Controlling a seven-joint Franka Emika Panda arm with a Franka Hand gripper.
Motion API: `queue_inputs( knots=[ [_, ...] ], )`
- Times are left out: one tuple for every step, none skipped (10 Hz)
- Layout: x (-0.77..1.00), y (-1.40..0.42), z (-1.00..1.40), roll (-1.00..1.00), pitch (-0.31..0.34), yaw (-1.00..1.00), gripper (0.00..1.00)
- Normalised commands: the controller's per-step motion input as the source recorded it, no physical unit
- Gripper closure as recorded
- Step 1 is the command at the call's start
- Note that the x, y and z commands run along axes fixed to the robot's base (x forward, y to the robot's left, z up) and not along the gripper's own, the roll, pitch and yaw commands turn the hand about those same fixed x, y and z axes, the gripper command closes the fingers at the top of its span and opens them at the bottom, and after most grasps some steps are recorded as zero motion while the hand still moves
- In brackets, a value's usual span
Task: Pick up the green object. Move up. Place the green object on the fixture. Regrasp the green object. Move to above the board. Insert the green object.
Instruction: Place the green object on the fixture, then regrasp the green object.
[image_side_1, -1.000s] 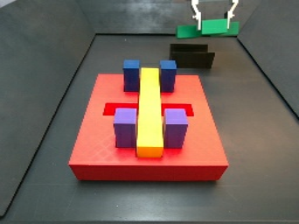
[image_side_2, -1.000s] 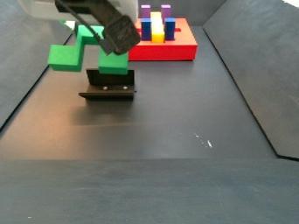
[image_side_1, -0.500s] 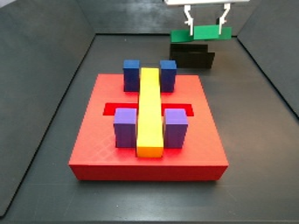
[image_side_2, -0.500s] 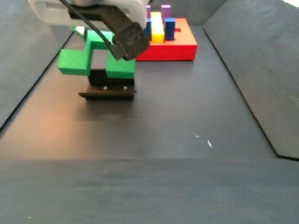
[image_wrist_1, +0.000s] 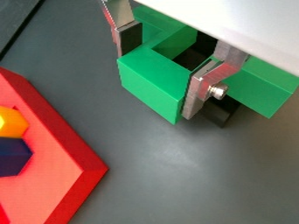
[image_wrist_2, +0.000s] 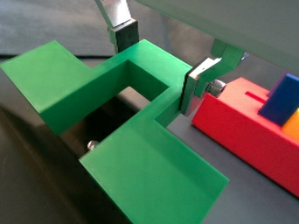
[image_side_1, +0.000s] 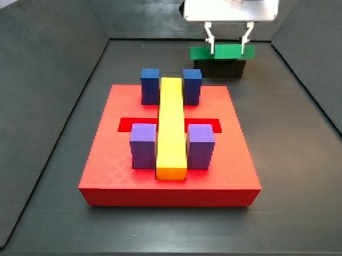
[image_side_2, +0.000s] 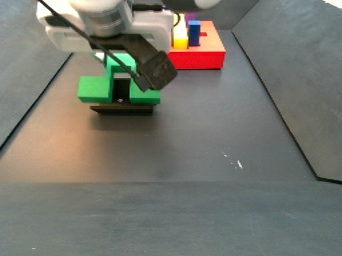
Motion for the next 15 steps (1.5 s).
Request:
queue_inputs(
  knots=[
    [0.02,0.29,-0.24,-0.13,0.077,-0.02,1.00],
    [0.00,0.07,-0.09,0.00,0.006,0.00,1.00],
    [0.00,0.00,0.00,0.00,-0.006,0.00,1.00],
    [-0.01,0.00,0.00,0.09,-0.026,0.00,1.00],
    [-0.18,-0.09,0.00,0.15,-0.271,0.00,1.00],
    [0.00,0.00,0.00,0.00,0.000,0.00,0.00],
    [0.02,0.00,0.00,0.00,0.000,0.00,0.00],
    [0.06,0.00,0.00,0.00,0.003,0.00,0.00],
    [0.00,0.00,0.00,0.02,0.000,0.00,0.00],
    [0.02,0.00,0.00,0.00,0.000,0.00,0.00],
    [0.07,0.00,0.10,0.00,0.000,-0.01,0.00],
    [0.09,0.10,0.51,-0.13,0.000,0.00,0.00],
    [0.11,0.14,0.81,-0.23,0.009,-0.03,0.00],
    [0.11,0.06,0.76,-0.19,0.000,0.00,0.00],
    [0.00,0.00,0.70,0.00,0.000,0.00,0.00]
  ],
)
